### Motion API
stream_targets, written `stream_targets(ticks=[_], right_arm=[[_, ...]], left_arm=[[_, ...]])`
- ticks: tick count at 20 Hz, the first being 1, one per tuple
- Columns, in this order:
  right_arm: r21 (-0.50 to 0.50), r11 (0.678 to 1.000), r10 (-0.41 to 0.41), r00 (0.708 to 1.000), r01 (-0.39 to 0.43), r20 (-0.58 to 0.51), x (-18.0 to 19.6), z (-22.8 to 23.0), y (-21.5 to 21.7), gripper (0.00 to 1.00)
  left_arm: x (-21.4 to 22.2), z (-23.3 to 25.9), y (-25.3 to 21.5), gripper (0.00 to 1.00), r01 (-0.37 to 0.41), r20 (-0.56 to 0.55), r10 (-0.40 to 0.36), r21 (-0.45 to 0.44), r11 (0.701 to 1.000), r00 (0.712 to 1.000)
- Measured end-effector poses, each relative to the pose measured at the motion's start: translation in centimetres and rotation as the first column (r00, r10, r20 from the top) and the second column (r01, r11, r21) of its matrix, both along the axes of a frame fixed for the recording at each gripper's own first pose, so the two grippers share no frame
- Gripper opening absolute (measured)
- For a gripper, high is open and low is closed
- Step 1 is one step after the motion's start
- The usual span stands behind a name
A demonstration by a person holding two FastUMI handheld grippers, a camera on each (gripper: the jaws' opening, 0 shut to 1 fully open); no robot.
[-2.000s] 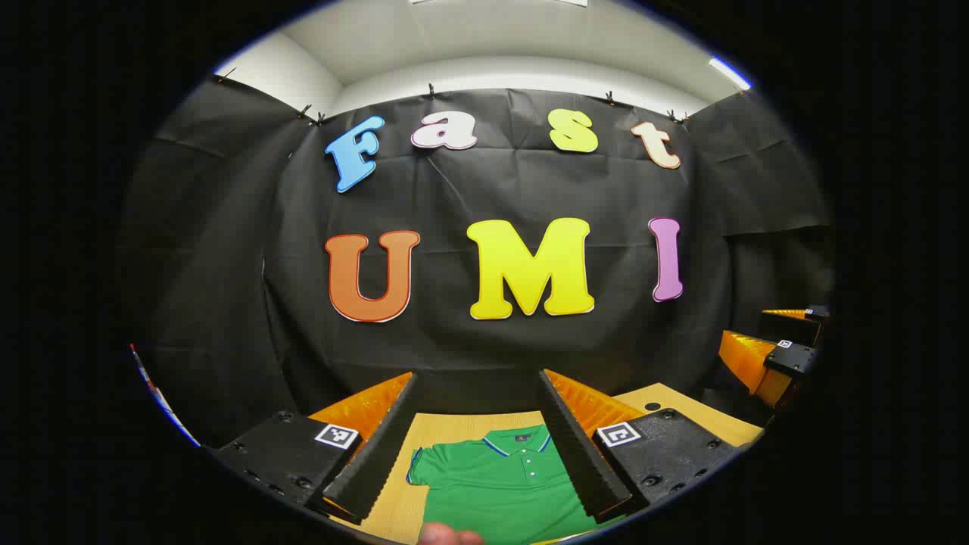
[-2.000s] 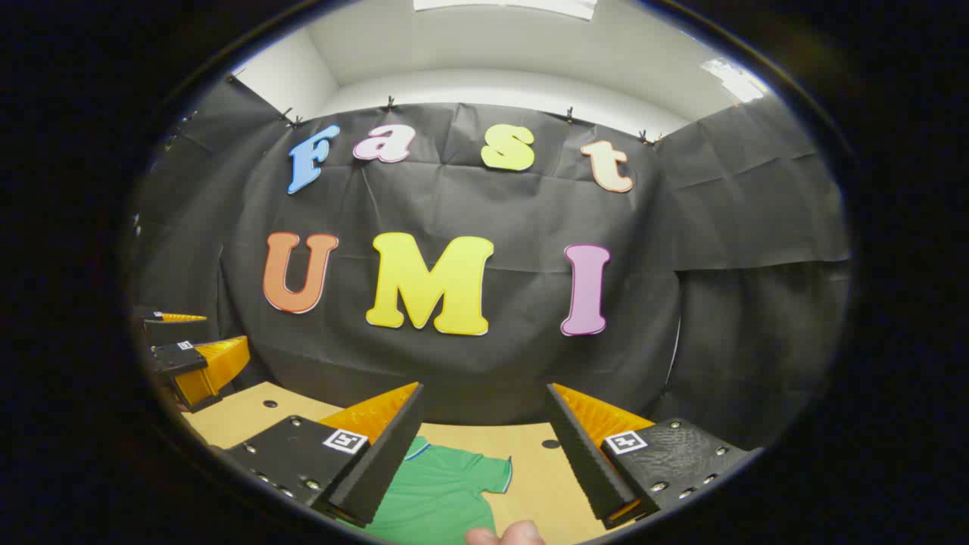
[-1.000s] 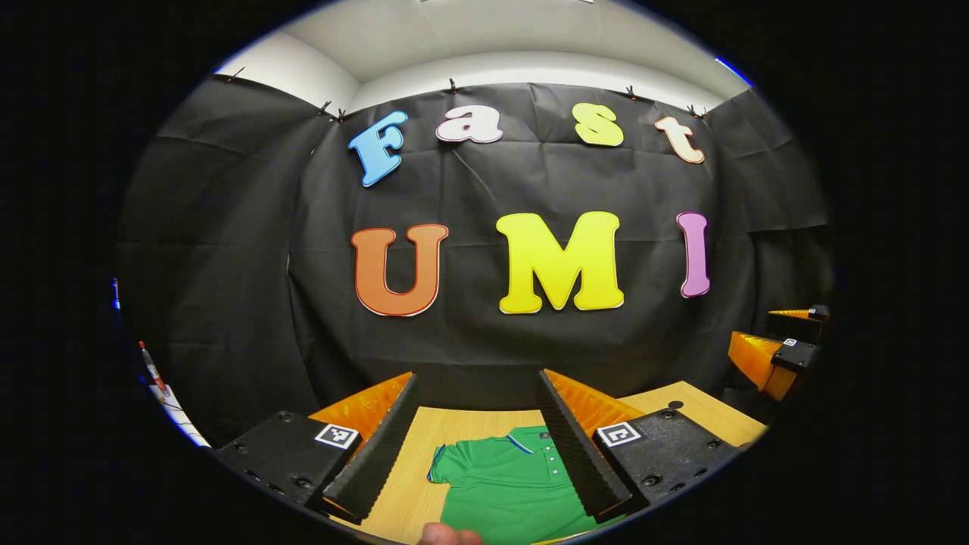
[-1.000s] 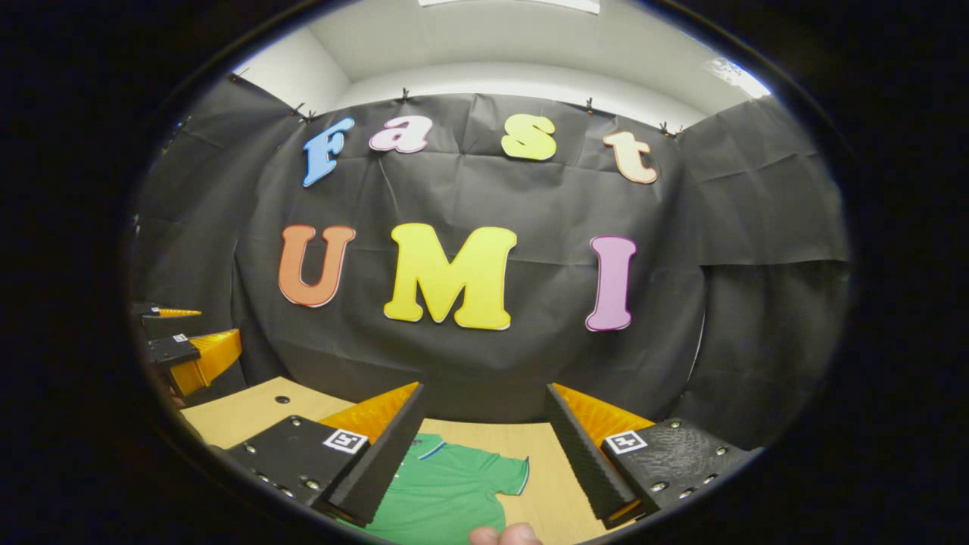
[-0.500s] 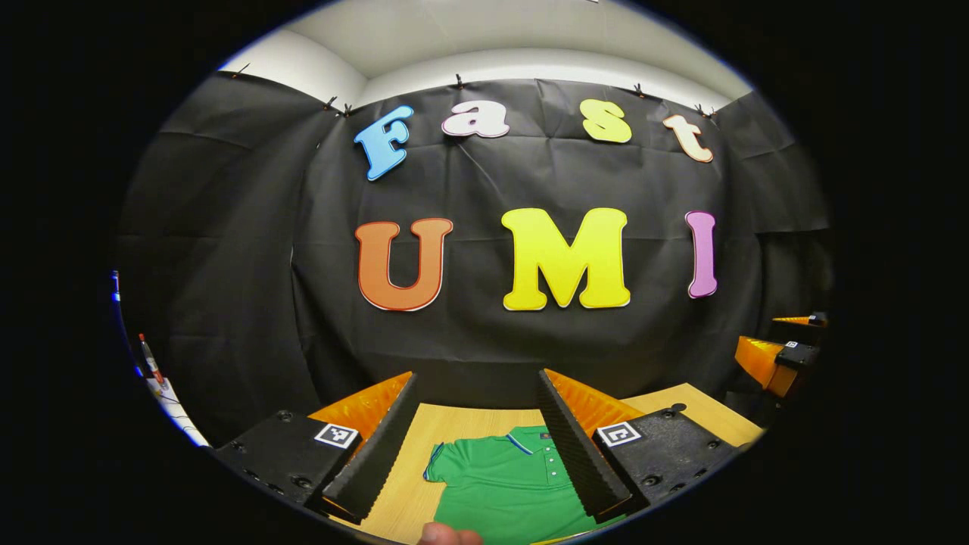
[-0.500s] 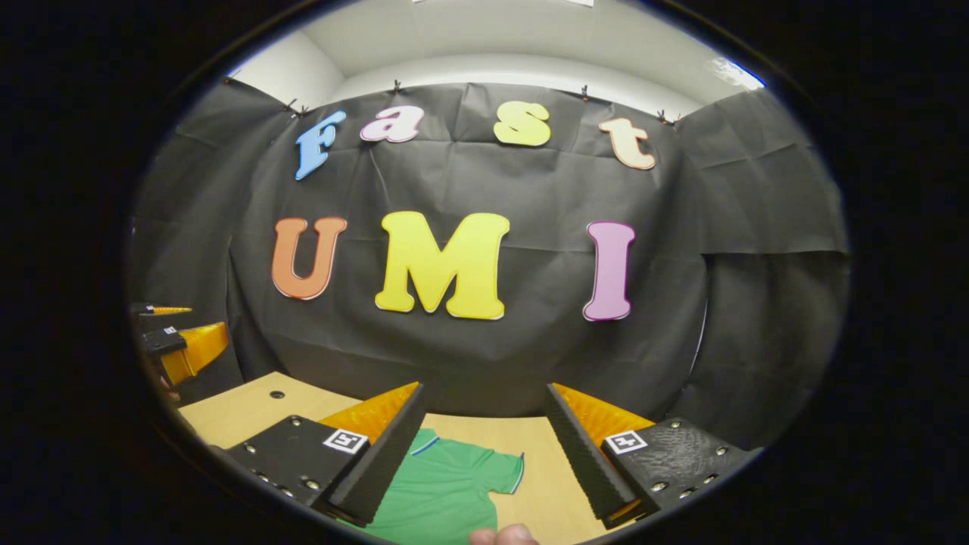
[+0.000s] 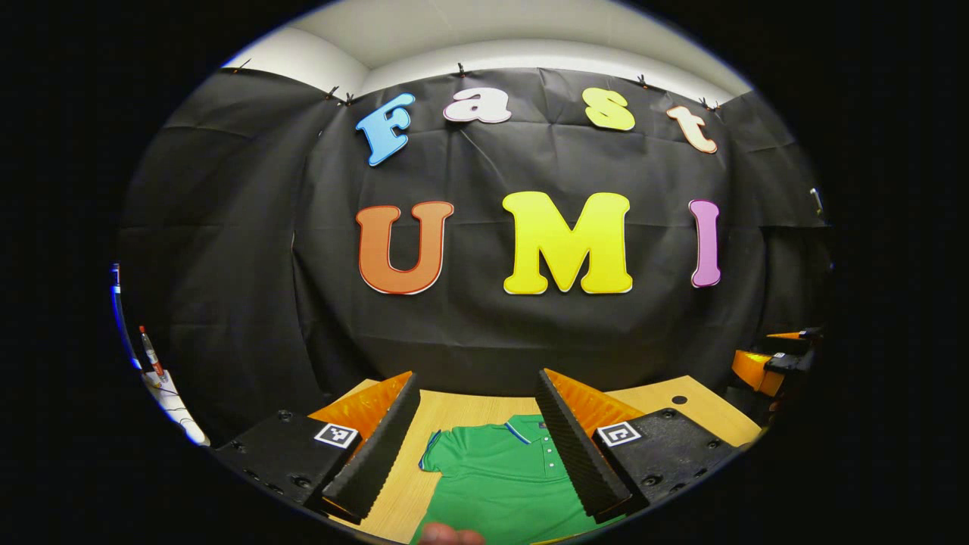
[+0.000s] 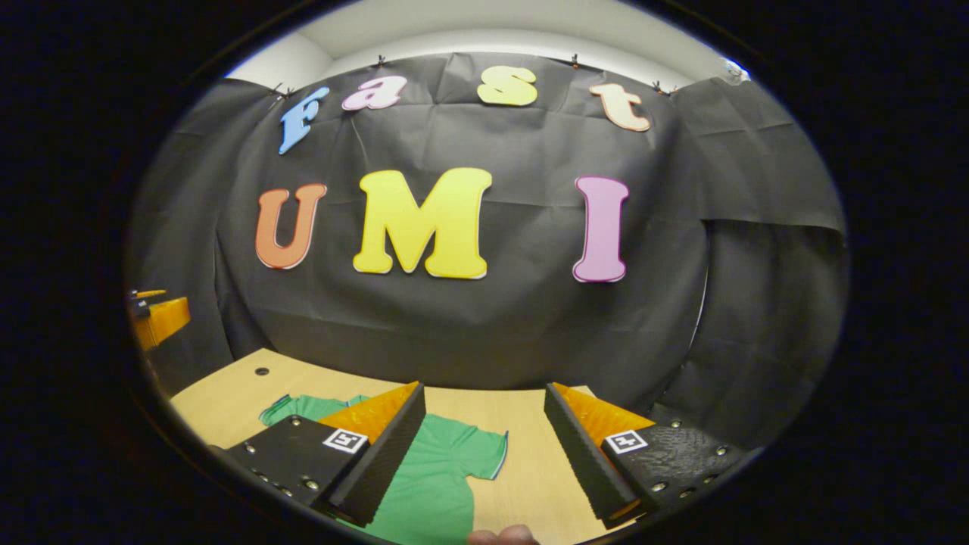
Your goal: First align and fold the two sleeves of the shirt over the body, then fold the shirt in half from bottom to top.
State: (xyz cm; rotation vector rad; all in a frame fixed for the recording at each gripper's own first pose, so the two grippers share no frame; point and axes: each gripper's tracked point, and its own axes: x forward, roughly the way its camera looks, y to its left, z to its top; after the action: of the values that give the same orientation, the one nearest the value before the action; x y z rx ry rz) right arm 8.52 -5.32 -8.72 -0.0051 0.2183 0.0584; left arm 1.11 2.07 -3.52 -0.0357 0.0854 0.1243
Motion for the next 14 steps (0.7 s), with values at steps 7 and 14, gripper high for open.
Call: stream_targets(ticks=[7, 14], right_arm=[[0.008, 0.999, 0.049, 0.986, -0.048, -0.161, 3.6, -7.8, -1.5, 0.98], [0.038, 0.997, 0.076, 0.951, -0.068, -0.301, 9.3, -15.8, -2.4, 0.98]], left_arm=[[-0.5, -1.7, -1.0, 0.99, -0.002, -0.046, 0.003, 0.024, 1.0, 0.999], [-0.7, -3.1, -0.9, 0.99, -0.04, -0.1, 0.044, 0.047, 0.998, 0.994]])
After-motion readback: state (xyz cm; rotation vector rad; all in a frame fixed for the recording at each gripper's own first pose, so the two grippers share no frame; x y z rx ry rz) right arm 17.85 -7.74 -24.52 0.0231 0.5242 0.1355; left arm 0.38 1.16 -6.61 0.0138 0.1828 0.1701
